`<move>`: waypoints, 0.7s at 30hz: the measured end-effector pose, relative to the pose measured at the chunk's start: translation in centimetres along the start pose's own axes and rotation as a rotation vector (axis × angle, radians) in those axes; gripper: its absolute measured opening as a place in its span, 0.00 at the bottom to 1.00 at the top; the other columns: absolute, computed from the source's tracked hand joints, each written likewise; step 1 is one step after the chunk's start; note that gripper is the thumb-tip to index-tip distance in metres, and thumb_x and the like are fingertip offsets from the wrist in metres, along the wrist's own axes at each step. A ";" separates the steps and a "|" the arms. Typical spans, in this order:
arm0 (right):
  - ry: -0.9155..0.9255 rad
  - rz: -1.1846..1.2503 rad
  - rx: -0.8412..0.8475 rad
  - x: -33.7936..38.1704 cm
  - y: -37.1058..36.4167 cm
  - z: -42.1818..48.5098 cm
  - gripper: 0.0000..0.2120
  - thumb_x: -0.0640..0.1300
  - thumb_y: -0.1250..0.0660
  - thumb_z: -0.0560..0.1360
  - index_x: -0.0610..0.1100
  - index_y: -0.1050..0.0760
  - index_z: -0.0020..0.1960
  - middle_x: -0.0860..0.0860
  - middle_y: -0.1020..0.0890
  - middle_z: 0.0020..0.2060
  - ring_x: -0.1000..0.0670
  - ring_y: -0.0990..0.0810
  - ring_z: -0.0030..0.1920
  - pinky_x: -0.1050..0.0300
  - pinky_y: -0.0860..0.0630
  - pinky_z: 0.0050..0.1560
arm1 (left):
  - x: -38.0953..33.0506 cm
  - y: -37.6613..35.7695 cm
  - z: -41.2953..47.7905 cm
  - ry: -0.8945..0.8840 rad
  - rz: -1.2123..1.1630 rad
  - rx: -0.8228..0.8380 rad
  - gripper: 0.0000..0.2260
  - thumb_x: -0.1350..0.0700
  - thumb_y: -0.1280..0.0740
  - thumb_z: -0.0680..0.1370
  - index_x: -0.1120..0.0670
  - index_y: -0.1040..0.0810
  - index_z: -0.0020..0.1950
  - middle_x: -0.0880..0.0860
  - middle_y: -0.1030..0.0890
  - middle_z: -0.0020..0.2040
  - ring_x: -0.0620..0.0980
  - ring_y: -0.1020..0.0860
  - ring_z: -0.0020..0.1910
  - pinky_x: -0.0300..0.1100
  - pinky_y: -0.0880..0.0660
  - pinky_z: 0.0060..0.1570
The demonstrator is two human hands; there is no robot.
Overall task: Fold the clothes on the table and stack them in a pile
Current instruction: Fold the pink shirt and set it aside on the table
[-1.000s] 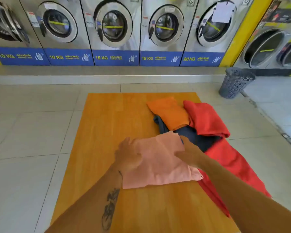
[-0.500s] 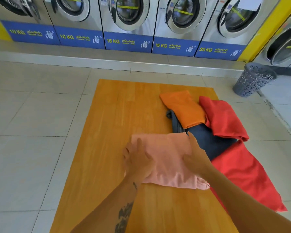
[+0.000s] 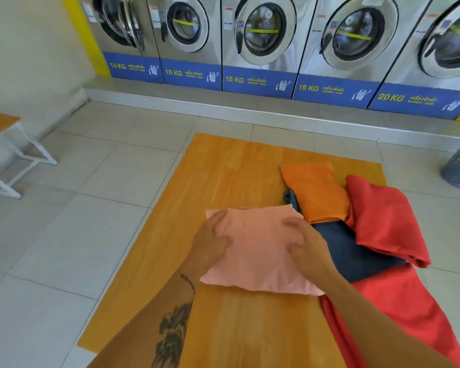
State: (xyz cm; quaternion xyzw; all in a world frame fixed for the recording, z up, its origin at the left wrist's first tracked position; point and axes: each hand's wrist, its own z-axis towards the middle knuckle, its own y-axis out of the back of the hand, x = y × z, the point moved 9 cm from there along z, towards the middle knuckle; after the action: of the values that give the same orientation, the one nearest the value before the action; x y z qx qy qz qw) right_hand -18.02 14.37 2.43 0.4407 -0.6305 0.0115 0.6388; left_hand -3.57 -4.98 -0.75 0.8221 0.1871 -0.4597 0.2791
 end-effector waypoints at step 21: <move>-0.043 -0.137 -0.160 7.5 -5.8 27.4 0.26 0.33 0.44 0.75 0.55 0.27 0.67 0.58 0.24 0.59 0.63 0.25 0.43 0.73 0.29 0.38 | -11.8 9.5 27.8 -0.371 0.227 -0.121 0.14 0.58 0.31 0.77 0.46 0.20 0.61 0.45 0.29 0.58 0.44 0.28 0.56 0.35 0.34 0.56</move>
State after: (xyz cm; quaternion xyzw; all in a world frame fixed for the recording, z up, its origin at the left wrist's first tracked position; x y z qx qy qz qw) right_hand -34.94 -9.08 0.37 0.4307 -0.6113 -0.0919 0.6575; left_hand -22.31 -30.48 0.44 0.7208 0.0662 -0.5568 0.4074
